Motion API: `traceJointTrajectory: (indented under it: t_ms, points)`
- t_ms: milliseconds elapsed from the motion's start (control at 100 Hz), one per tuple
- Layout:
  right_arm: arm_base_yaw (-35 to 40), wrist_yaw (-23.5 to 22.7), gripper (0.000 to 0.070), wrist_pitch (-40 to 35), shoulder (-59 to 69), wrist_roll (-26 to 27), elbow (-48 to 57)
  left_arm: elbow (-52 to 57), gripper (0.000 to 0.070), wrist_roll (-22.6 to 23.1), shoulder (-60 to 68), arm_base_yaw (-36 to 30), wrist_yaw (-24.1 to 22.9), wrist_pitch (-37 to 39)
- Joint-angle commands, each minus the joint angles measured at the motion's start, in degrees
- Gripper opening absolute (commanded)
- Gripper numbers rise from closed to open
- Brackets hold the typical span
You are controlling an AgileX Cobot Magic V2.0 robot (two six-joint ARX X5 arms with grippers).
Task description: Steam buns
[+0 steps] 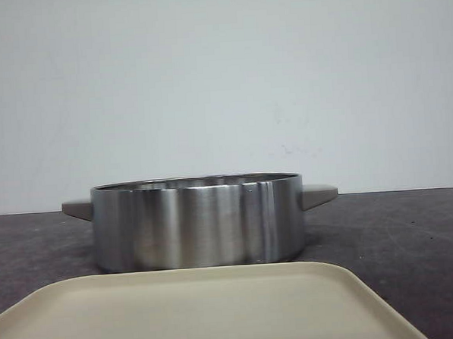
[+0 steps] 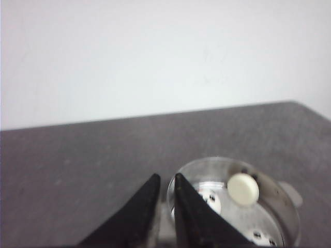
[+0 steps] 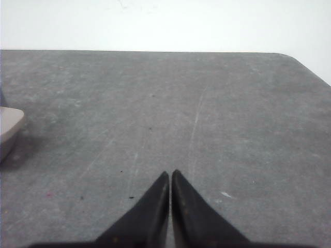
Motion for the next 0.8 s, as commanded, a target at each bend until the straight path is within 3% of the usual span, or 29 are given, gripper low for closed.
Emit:
traceJointTrajectory:
  t_ms: [0,170,310,790]
  points:
    - [0.0,0.0,0.0006,0.5,0.0,-0.4,-0.2,-7.4,0.0000,-0.2,-2.1,2.8,4.8,8.4]
    - [0.0,0.0,0.0007,0.5,0.0,-0.4,-0.2,-21.8,0.0000,-0.2,-7.6,8.7,6.3,18.0]
    - [0.0,0.0,0.0007,0.5,0.0,-0.4,-0.2,-30.1,0.0000,0.3,-11.4,12.2,2.6,22.1]
    - [0.0,0.0,0.0007,0.5,0.0,-0.4,-0.2,-44.6,0.0000,2.8,-19.9,19.8,0.5,27.2]
